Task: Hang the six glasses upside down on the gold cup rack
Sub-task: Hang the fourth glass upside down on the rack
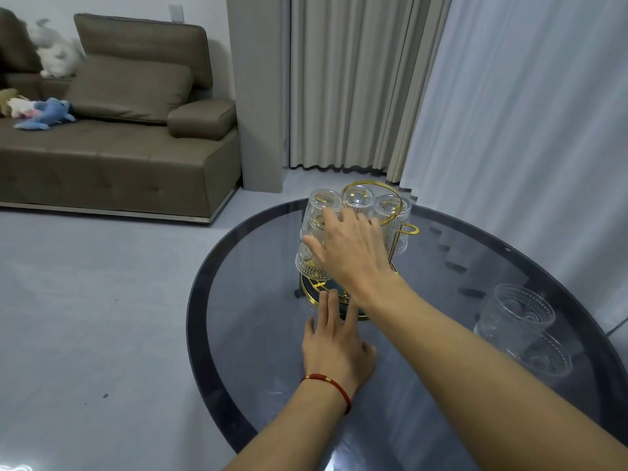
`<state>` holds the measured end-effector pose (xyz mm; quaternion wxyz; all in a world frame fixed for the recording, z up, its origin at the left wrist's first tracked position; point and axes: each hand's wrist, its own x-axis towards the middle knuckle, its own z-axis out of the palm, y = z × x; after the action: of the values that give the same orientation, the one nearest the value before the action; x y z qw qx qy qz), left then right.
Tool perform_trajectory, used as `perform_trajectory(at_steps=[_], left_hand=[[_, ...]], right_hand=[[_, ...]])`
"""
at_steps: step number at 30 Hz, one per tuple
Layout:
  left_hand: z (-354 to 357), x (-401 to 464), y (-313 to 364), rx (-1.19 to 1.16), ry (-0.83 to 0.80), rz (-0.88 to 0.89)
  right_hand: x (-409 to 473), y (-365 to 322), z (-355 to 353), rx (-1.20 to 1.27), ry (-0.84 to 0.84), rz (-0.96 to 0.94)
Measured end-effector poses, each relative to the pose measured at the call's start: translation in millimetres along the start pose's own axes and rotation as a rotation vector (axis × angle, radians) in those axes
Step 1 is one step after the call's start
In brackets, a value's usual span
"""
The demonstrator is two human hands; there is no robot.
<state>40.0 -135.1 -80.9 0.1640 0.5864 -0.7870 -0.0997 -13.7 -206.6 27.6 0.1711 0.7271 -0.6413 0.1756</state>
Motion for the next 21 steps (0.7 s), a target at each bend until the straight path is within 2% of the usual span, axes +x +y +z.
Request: perform_trajectory(at_steps=[6, 11, 16, 21], left_hand=[[-3, 0, 3, -0.046, 0.038, -0.012], [-5, -1, 11, -0.062, 0.058, -0.038], [-8, 0, 27, -0.36, 0.218, 0.036], [-15, -2, 53, -0.525, 0.301, 0.103]], right_hand=[[-10, 7, 7, -0.122, 0.057, 0.002], [-19, 14, 4, -0.115, 0.043, -0.011], [-54, 42, -18, -0.011, 0.106, -0.01], [-122, 104, -45, 0.159, 0.25, 0.114]])
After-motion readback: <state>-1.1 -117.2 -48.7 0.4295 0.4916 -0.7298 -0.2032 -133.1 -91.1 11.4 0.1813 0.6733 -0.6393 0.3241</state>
